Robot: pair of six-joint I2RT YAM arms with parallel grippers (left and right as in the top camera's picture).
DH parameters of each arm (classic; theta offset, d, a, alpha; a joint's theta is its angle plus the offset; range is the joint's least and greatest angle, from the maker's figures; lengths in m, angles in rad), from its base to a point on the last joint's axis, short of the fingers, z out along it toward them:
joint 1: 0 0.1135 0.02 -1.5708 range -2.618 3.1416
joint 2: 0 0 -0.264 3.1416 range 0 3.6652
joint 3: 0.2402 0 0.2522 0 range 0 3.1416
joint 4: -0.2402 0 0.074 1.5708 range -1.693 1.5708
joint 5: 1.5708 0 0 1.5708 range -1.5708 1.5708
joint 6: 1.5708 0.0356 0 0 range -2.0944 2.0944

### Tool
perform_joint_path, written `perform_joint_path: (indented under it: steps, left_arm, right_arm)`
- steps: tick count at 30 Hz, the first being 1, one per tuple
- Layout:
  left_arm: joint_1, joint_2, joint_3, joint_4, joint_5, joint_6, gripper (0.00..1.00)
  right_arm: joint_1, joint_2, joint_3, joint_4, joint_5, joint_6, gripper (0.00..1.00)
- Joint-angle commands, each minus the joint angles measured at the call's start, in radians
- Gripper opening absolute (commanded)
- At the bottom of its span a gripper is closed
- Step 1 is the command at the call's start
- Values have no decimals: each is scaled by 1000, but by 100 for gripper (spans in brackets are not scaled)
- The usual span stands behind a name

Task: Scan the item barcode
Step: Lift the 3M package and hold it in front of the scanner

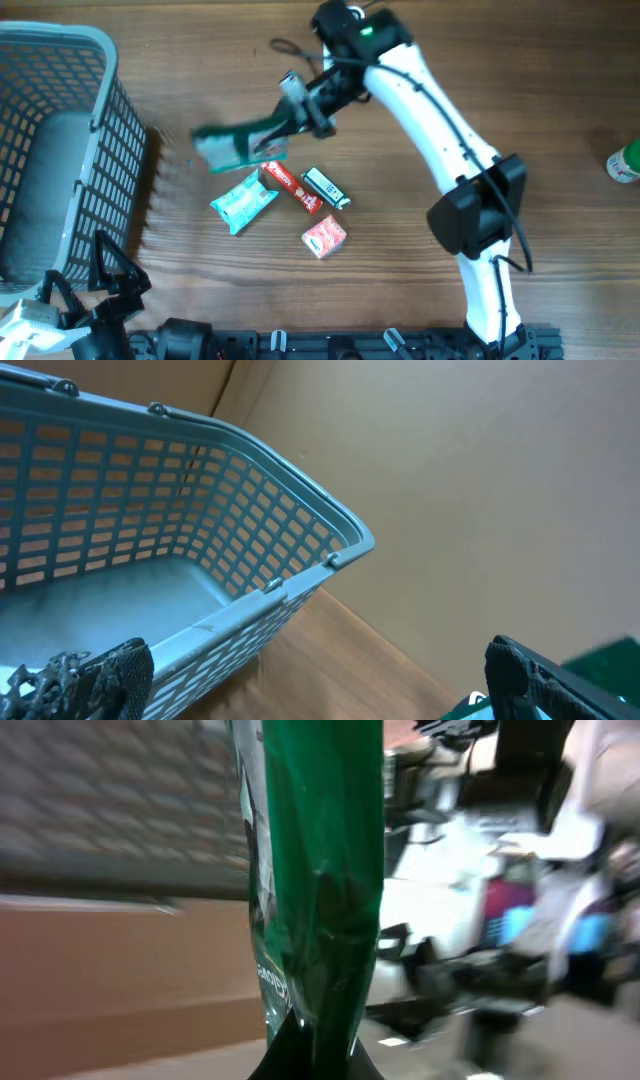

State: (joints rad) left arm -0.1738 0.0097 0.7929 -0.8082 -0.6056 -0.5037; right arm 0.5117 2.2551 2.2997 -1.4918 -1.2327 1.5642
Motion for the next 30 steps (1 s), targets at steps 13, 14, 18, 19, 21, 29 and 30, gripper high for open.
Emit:
perform_joint_path:
  steps: [13,14,18,19,21,29,30]
  left_arm:
    - [4,-1,2,2,-13,-6,100]
    - [4,-1,2,2,-13,-6,100]
    - [4,-2,2,3,-13,-6,100]
    - [4,-1,2,2,-13,-6,100]
    - [4,-2,2,2,-13,-6,100]
    - [4,-1,2,2,-13,-6,100]
    - [4,-1,2,2,-13,-6,100]
  right_arm:
    - [-197,-26,-138,-117,106,371,4]
    - [-197,-26,-163,-117,90,351,4]
    - [-197,-26,-199,-117,-53,275,5]
    - [-197,-26,-199,-116,-91,259,4]
    - [-197,-26,-199,-117,-116,216,5]
    - [-197,-26,-199,-117,-243,-273,4]
    - [-197,-26,-199,-117,-301,-465,4]
